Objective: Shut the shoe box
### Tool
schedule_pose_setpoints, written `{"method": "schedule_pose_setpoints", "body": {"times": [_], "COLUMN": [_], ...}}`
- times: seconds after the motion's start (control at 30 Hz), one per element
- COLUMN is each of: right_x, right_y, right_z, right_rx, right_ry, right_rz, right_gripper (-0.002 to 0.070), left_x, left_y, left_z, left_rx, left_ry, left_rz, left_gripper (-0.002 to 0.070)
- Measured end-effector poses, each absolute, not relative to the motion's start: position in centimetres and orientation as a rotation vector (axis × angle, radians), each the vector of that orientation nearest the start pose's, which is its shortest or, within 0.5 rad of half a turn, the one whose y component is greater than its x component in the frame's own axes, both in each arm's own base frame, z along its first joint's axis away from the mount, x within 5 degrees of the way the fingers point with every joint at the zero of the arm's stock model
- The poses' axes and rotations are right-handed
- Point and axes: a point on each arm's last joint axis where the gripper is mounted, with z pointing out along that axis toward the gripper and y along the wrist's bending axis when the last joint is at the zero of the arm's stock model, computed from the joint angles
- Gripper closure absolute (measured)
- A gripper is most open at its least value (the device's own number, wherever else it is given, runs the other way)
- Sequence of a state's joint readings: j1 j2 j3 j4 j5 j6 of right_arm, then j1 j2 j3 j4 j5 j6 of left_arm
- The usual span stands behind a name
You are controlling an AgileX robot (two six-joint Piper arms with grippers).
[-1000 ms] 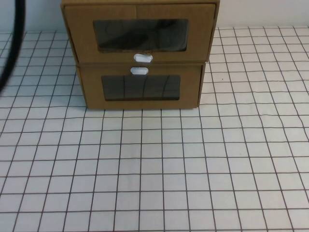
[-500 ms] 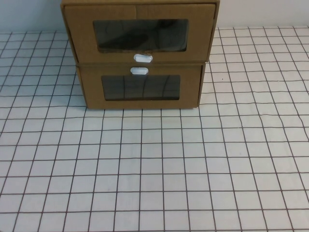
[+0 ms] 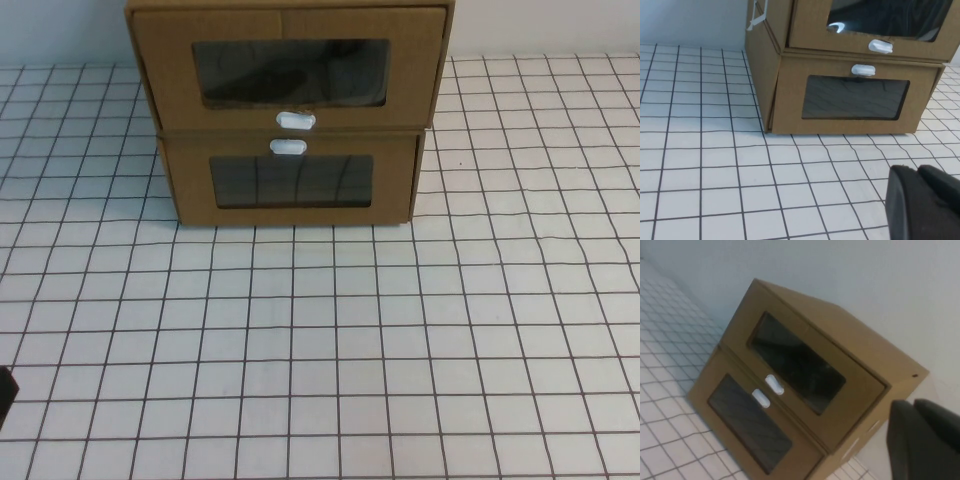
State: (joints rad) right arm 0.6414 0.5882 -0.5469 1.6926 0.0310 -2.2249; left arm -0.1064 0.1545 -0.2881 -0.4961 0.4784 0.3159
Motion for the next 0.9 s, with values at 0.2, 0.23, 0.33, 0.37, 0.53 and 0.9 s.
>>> {"method": "schedule_pose_setpoints", "body": {"times": [0.2,0.23,0.33,0.37,0.53,0.9], "right_x": [9.2,8.6,6.4,5.8,5.5,13.9], "right_y": [9.6,9.8,10.1,10.2,11.4,7.8], "right_z": [37.7,38.9,42.2,43.2,42.6,35.2], "right_rx": [-0.906,-0.915,-0.999,-1.042,-1.516,-1.015], "right_ry": [1.143,1.088,0.9,0.861,1.022,1.858], "right_rz": [0.352,0.403,0.528,0.554,0.544,-0.143], "right_gripper": [0.069,0.069,0.069,0.069,0.0689,0.0689], "left_x": [5.2,5.2,5.2,5.3,5.3,5.3], "left_y": [-2.5,-2.5,-2.5,-2.4,-2.4,-2.4], "left_z": [26.3,26.3,26.4,26.4,26.6,26.6], "left_rx": [0.127,0.125,0.119,0.118,0.111,0.105], "left_ry": [1.777,1.772,1.76,1.758,1.744,1.736], "left_rz": [-0.369,-0.368,-0.364,-0.364,-0.361,-0.361], "left_gripper": [0.0677,0.0677,0.0677,0.0677,0.0677,0.0677]}}
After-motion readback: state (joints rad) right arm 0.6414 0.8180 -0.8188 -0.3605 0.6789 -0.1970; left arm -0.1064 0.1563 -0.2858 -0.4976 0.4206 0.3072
